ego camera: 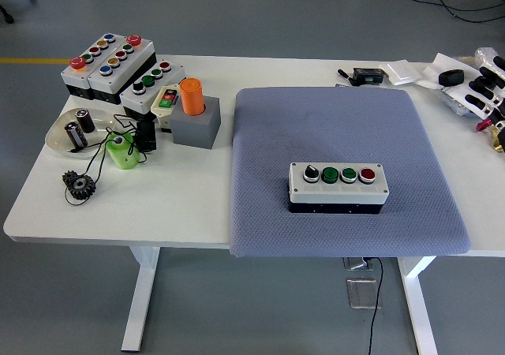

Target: Pick up the button,place it on the desk,press the button,press the button

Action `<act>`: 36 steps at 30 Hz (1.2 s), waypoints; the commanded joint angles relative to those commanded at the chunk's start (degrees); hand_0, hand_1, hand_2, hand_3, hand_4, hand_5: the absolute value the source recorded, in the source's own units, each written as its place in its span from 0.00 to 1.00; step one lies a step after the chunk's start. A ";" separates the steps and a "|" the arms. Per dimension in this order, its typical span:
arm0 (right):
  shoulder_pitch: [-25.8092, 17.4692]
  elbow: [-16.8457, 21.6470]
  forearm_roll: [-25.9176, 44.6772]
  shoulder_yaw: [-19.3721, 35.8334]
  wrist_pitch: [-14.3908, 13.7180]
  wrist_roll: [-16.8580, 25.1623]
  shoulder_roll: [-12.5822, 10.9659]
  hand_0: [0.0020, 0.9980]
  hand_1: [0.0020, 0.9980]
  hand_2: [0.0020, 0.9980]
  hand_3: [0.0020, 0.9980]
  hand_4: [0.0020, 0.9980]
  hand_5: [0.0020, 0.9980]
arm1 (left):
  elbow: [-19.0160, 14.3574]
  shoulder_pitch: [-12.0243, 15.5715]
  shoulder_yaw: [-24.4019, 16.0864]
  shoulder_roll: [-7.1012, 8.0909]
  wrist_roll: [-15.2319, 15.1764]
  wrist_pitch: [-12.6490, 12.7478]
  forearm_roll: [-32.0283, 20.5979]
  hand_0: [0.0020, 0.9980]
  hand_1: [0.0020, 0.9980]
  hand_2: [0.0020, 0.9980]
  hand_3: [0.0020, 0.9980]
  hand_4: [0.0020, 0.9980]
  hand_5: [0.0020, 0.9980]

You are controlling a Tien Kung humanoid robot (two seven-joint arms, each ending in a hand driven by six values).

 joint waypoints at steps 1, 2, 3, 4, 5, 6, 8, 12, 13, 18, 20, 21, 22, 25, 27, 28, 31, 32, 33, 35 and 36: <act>-0.33 0.01 1.71 0.18 0.09 -0.13 0.35 0.80 0.77 0.84 0.86 0.65 0.67 | 0.00 -0.02 0.26 -0.03 0.04 -0.06 -0.04 0.65 0.70 0.70 0.51 0.32 1.00; -0.67 0.00 3.09 0.35 0.17 -0.28 0.69 0.80 0.75 0.82 0.85 0.65 0.67 | 0.00 -0.07 0.56 -0.04 0.07 -0.15 -0.05 0.65 0.70 0.70 0.52 0.32 1.00; -0.95 -0.02 3.40 0.48 0.22 -0.42 0.99 0.80 0.75 0.82 0.85 0.65 0.67 | 0.00 -0.13 0.84 -0.04 0.08 -0.24 -0.05 0.65 0.70 0.70 0.52 0.32 1.00; -1.21 -0.04 3.67 0.64 0.29 -0.52 1.27 0.80 0.75 0.82 0.85 0.65 0.67 | 0.00 -0.18 0.54 -0.07 0.23 -0.28 0.46 0.65 0.70 0.70 0.52 0.32 1.00; -1.39 -0.05 3.86 0.77 0.35 -0.59 1.47 0.80 0.75 0.82 0.85 0.65 0.67 | 0.00 -0.22 0.15 -0.09 0.37 -0.29 1.04 0.65 0.70 0.70 0.52 0.32 1.00; -1.64 0.01 4.02 1.15 0.41 -0.56 1.73 0.80 0.75 0.82 0.85 0.65 0.67 | 0.00 -0.29 -0.39 -0.14 0.47 -0.25 1.60 0.65 0.70 0.70 0.52 0.32 1.00; -1.98 0.14 4.17 1.87 0.46 -0.45 2.02 0.78 0.72 0.79 0.85 0.65 0.68 | 0.00 -0.43 -0.92 -0.15 0.56 -0.22 2.13 0.65 0.70 0.70 0.52 0.32 1.00; -2.24 0.17 4.38 3.09 0.39 -0.28 2.16 0.78 0.72 0.79 0.85 0.65 0.68 | 0.00 -0.75 -0.91 0.02 0.59 -0.31 2.35 0.65 0.70 0.70 0.52 0.32 1.00; -2.10 0.21 4.26 3.19 0.44 -0.35 1.96 0.78 0.72 0.79 0.85 0.65 0.68 | 0.00 -0.87 -1.22 0.05 0.68 -0.32 2.74 0.65 0.70 0.70 0.52 0.32 1.00; -2.14 0.63 3.86 4.03 0.71 -0.65 1.78 0.78 0.73 0.79 0.85 0.65 0.65 | 0.00 -1.20 -2.36 0.25 1.18 -0.45 5.10 0.65 0.70 0.70 0.52 0.32 1.00; -2.28 0.68 3.83 4.37 0.73 -0.72 1.88 0.78 0.72 0.79 0.84 0.63 0.64 | 0.00 -1.21 -2.90 0.31 1.36 -0.48 6.06 0.65 0.70 0.70 0.52 0.32 1.00; -2.45 0.72 3.81 4.63 0.75 -0.78 1.99 0.78 0.72 0.79 0.84 0.63 0.64 | 0.00 -1.16 -3.32 0.36 1.47 -0.50 6.73 0.65 0.70 0.70 0.52 0.32 1.00; -2.60 0.77 3.83 4.83 0.76 -0.81 2.08 0.78 0.72 0.79 0.84 0.63 0.64 | 0.00 -1.11 -3.64 0.39 1.55 -0.51 7.18 0.65 0.70 0.70 0.52 0.32 1.00; -3.10 0.95 3.79 5.44 0.85 -0.90 2.32 0.78 0.72 0.79 0.84 0.63 0.64 | 0.00 -0.90 -4.02 0.40 1.64 -0.51 7.67 0.65 0.70 0.70 0.52 0.32 1.00; -3.20 0.96 3.78 5.64 0.90 -0.97 2.36 0.78 0.72 0.78 0.83 0.62 0.62 | 0.00 -0.84 -3.96 0.36 1.71 -0.56 7.92 0.65 0.70 0.71 0.53 0.32 1.00; -3.23 1.00 3.75 5.68 0.97 -1.02 2.37 0.78 0.72 0.78 0.83 0.62 0.62 | 0.00 -0.82 -3.41 0.37 1.68 -0.64 7.58 0.65 0.70 0.71 0.53 0.32 1.00; -3.34 1.15 3.56 5.87 1.29 -1.29 2.46 0.78 0.72 0.78 0.83 0.62 0.62 | -0.04 -0.75 -3.26 0.33 1.78 -0.80 8.00 0.65 0.70 0.71 0.53 0.32 1.00; -3.35 1.18 3.51 5.91 1.34 -1.33 2.48 0.78 0.72 0.78 0.82 0.61 0.61 | -0.05 -0.74 -3.37 0.31 1.83 -0.82 8.18 0.65 0.70 0.71 0.53 0.32 1.00; -3.37 1.22 3.53 5.97 1.37 -1.37 2.50 0.78 0.72 0.78 0.82 0.61 0.61 | -0.07 -0.68 -3.56 0.21 1.92 -0.83 8.53 0.65 0.70 0.71 0.53 0.32 1.00; -3.41 1.31 3.43 5.98 1.48 -1.51 2.55 0.78 0.72 0.78 0.82 0.61 0.61 | -0.15 -0.57 -3.50 0.15 1.96 -0.92 8.69 0.65 0.70 0.71 0.53 0.32 1.00; -3.44 1.35 3.37 6.00 1.56 -1.58 2.57 0.78 0.72 0.78 0.82 0.61 0.61 | -0.18 -0.54 -3.54 0.14 2.01 -0.96 8.79 0.65 0.70 0.71 0.53 0.32 1.00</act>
